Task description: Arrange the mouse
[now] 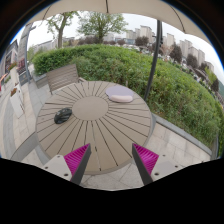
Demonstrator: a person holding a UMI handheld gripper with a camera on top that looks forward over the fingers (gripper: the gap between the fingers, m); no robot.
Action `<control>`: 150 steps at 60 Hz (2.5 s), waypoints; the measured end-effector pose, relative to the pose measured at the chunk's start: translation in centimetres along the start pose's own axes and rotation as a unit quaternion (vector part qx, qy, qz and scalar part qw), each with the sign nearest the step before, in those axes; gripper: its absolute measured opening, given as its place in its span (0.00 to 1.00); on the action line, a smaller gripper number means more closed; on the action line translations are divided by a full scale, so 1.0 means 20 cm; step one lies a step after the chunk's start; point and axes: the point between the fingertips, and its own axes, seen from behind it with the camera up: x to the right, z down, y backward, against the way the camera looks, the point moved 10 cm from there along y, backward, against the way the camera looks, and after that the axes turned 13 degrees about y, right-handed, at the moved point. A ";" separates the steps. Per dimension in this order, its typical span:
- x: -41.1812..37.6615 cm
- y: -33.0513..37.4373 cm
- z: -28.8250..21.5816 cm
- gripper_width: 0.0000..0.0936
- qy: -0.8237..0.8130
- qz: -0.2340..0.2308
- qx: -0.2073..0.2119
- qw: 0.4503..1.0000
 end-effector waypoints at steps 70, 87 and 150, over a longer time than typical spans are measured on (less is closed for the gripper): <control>-1.47 -0.94 -0.55 0.92 -0.023 -0.011 0.047 0.999; -1.46 -1.34 -0.60 0.92 -0.039 0.015 0.024 0.999; -1.11 -1.21 -1.08 0.56 -0.015 -0.057 0.066 0.996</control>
